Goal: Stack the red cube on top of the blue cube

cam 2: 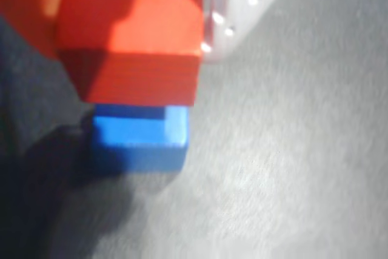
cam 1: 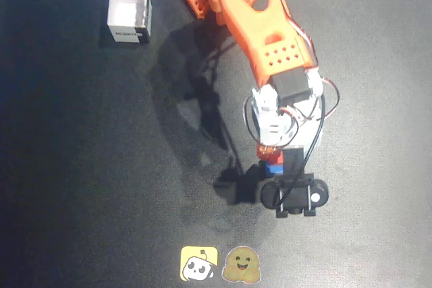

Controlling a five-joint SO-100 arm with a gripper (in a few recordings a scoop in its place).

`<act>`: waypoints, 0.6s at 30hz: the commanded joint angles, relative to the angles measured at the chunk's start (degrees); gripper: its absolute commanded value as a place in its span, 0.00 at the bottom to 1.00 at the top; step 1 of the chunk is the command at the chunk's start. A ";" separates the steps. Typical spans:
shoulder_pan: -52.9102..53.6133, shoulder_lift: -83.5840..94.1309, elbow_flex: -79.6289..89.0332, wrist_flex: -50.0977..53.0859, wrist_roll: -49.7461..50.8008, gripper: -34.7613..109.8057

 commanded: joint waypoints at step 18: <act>1.23 -4.13 -2.11 -5.54 -0.18 0.24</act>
